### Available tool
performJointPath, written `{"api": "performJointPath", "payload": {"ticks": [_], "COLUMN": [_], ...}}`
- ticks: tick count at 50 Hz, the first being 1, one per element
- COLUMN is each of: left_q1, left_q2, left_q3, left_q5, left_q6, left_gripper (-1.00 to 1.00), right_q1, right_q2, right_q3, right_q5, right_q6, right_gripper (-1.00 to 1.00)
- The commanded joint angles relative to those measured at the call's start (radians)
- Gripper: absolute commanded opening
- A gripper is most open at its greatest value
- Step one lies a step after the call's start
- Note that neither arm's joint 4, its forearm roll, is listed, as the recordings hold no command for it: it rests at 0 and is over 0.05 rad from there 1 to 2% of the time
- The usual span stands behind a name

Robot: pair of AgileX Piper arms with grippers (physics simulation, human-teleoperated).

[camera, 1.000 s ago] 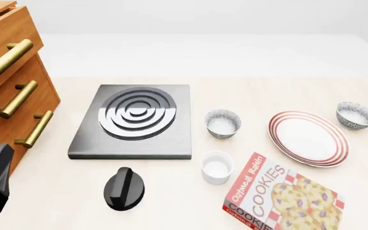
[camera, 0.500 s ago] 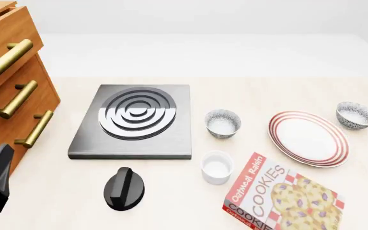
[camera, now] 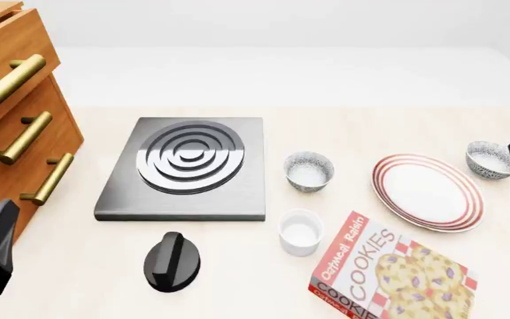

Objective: Pick the akita bowl next to the plate and place it on the plate.

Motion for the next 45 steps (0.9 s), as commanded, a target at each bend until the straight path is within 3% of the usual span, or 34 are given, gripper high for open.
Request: {"api": "performJointPath", "payload": {"ticks": [1, 45], "left_q1": [0.0, 0.0], "left_q2": [0.0, 0.0], "left_q3": [0.0, 0.0], "left_q5": [0.0, 0.0], "left_q6": [0.0, 0.0], "left_gripper": [1.0, 1.0], "right_q1": [-0.006, -0.059], "right_q2": [0.059, 0.354], "right_q3": [-0.007, -0.05], "right_q5": [-0.055, -0.294], "right_q6": [-0.003, -0.026], "right_gripper": [1.0, 1.0]}}
